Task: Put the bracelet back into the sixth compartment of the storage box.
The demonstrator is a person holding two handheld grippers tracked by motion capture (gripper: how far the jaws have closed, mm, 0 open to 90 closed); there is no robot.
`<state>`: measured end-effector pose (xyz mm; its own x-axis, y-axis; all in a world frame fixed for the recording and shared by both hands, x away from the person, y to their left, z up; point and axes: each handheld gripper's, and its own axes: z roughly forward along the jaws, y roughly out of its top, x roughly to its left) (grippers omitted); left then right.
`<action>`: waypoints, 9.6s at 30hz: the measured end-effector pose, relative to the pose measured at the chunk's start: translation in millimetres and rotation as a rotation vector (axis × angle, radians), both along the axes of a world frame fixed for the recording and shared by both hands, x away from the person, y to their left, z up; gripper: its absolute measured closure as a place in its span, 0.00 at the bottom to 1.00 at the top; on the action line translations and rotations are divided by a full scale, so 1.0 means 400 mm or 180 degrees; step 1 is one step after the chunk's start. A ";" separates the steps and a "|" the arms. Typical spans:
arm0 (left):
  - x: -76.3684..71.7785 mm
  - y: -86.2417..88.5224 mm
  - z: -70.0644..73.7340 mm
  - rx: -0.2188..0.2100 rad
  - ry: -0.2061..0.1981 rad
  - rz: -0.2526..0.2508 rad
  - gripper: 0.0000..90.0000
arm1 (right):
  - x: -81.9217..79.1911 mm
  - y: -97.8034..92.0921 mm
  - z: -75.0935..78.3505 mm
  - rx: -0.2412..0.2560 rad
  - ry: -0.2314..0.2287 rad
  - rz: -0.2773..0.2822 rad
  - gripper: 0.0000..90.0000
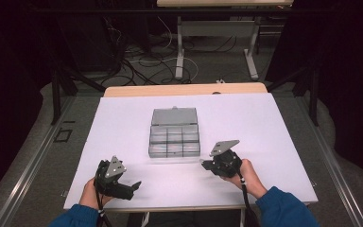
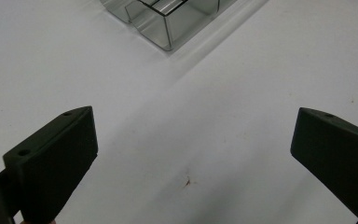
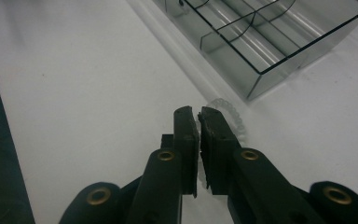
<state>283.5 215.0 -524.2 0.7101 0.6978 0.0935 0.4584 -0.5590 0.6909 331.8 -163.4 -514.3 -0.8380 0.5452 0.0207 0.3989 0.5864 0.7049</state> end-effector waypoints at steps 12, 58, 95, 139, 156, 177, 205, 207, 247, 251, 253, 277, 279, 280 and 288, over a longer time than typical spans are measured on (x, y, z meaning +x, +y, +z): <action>-0.001 -0.002 -0.003 -0.0025 -0.0055 0.0030 0.01 | 0.003 -0.021 0.029 0.0062 -0.0100 -0.0110 0.95; 0.000 0.001 0.001 0.0030 -0.0010 -0.0012 0.01 | -0.003 -0.028 0.108 0.0244 -0.0441 -0.0134 0.95; -0.001 0.000 -0.002 0.0017 -0.0063 0.0022 0.01 | 0.051 0.029 0.136 0.0363 -0.0713 -0.0220 0.95; 0.000 0.001 0.000 0.0048 -0.0013 -0.0024 0.01 | 0.103 0.076 0.126 0.0318 -0.0696 -0.0206 0.95; 0.001 0.001 0.001 0.0059 -0.0023 -0.0035 0.01 | 0.117 0.090 0.113 0.0280 -0.0603 -0.0219 0.95; 0.001 0.001 0.000 0.0050 -0.0009 -0.0037 0.01 | 0.154 0.123 0.058 0.0144 -0.0390 -0.0244 0.95; -0.001 -0.003 -0.001 0.0004 -0.0036 -0.0013 0.01 | 0.141 0.106 0.030 -0.0047 -0.0231 -0.0232 0.80; -0.002 -0.004 -0.003 -0.0010 -0.0073 0.0002 0.01 | 0.137 0.098 0.036 -0.0037 -0.0244 -0.0250 0.73; 0.000 -0.003 0.000 0.0052 -0.0057 -0.0032 0.01 | -0.003 -0.097 0.104 0.0166 -0.0314 -0.0335 0.00; 0.000 -0.003 0.000 0.0054 -0.0056 -0.0033 0.01 | -0.023 -0.129 0.104 0.0195 -0.0306 -0.0410 0.00; 0.000 -0.003 0.001 0.0055 -0.0056 -0.0032 0.01 | -0.029 -0.144 0.104 0.0202 -0.0308 -0.0417 0.00; 0.000 -0.005 0.001 0.0072 -0.0063 -0.0030 0.01 | -0.107 -0.257 0.068 0.0080 -0.0361 -0.0575 0.00; 0.000 -0.005 0.001 0.0074 -0.0064 -0.0028 0.01 | -0.114 -0.263 0.063 0.0075 -0.0347 -0.0600 0.00; 0.000 -0.005 0.001 0.0075 -0.0064 -0.0028 0.01 | -0.116 -0.267 0.060 0.0055 -0.0339 -0.0579 0.00; 0.000 -0.005 0.001 0.0081 -0.0070 -0.0040 0.01 | -0.129 -0.288 0.038 0.0030 -0.0324 -0.0632 0.00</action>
